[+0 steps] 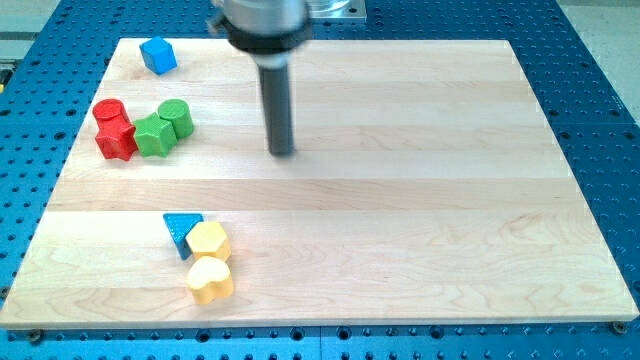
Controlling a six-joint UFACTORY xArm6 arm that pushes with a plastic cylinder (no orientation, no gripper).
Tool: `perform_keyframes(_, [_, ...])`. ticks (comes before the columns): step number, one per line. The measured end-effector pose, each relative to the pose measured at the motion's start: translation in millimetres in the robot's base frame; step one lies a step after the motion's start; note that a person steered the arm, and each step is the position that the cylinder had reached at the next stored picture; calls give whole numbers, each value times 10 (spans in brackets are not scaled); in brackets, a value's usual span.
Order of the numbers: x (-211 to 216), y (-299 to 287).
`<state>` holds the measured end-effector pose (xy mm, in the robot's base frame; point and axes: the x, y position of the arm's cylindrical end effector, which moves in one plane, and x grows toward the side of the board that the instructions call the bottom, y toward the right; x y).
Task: Put heart at the bottom left of triangle
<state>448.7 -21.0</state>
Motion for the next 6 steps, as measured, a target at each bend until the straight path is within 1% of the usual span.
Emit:
perform_keyframes(1, [931,88])
perform_keyframes(2, [1306,26])
perform_keyframes(3, [1508,-345])
perform_keyframes(4, [1550,-1006])
perform_keyframes(5, [1533,-1309])
perform_keyframes(6, [1285,-1152])
